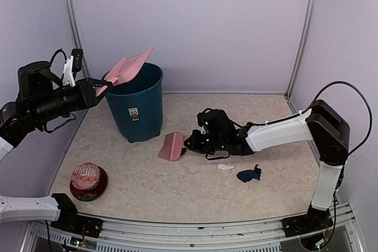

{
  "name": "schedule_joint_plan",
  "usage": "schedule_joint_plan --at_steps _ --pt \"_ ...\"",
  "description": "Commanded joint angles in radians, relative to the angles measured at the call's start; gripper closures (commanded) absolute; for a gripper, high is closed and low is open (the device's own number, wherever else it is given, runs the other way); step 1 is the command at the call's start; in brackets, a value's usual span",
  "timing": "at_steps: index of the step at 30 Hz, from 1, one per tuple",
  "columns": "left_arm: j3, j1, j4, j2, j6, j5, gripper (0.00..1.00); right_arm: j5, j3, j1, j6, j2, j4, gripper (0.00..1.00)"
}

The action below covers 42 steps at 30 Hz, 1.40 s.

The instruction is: Sweep away the paper scraps from the table

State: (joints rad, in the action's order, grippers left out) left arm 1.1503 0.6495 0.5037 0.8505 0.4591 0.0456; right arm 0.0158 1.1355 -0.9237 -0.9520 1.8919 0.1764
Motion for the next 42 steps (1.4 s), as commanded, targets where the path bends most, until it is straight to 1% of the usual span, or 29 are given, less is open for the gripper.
schedule_joint_plan --at_steps 1,5,9,12,16,21,25,28,31,33,37,42 --pt "0.013 0.107 -0.010 0.028 -0.039 0.129 1.00 -0.012 -0.007 0.032 -0.081 -0.011 -0.115 1.00" --pt "0.024 0.209 -0.018 0.067 -0.063 0.195 1.00 -0.033 -0.089 0.060 -0.106 -0.079 -0.179 1.00" --pt "0.031 0.311 -0.035 0.114 -0.086 0.236 1.00 -0.110 -0.191 0.079 -0.131 -0.181 -0.255 1.00" --pt "0.032 0.376 -0.049 0.155 -0.099 0.274 1.00 -0.140 -0.259 0.106 -0.145 -0.259 -0.327 1.00" --pt "0.026 0.430 -0.085 0.201 -0.123 0.287 1.00 -0.221 -0.343 0.118 -0.162 -0.400 -0.435 1.00" --pt "-0.009 0.464 -0.136 0.242 -0.128 0.247 1.00 -0.307 -0.401 0.121 -0.166 -0.609 -0.565 1.00" --pt "-0.038 0.501 -0.162 0.277 -0.124 0.236 1.00 -0.371 -0.388 0.123 -0.128 -0.759 -0.646 1.00" --pt "-0.057 0.528 -0.175 0.293 -0.117 0.240 1.00 -0.434 -0.344 0.123 -0.088 -0.852 -0.730 1.00" --pt "-0.079 0.548 -0.186 0.301 -0.108 0.238 1.00 -0.520 -0.277 0.123 -0.054 -0.910 -0.842 1.00" --pt "-0.092 0.566 -0.188 0.307 -0.112 0.238 1.00 -0.591 -0.223 0.123 -0.040 -0.927 -0.930 1.00" --pt "-0.104 0.608 -0.157 0.321 -0.122 0.236 1.00 -0.679 -0.131 0.123 -0.032 -0.907 -1.142 1.00" --pt "-0.127 0.663 -0.098 0.339 -0.120 0.241 1.00 -0.702 -0.081 0.123 -0.040 -0.830 -1.310 1.00"
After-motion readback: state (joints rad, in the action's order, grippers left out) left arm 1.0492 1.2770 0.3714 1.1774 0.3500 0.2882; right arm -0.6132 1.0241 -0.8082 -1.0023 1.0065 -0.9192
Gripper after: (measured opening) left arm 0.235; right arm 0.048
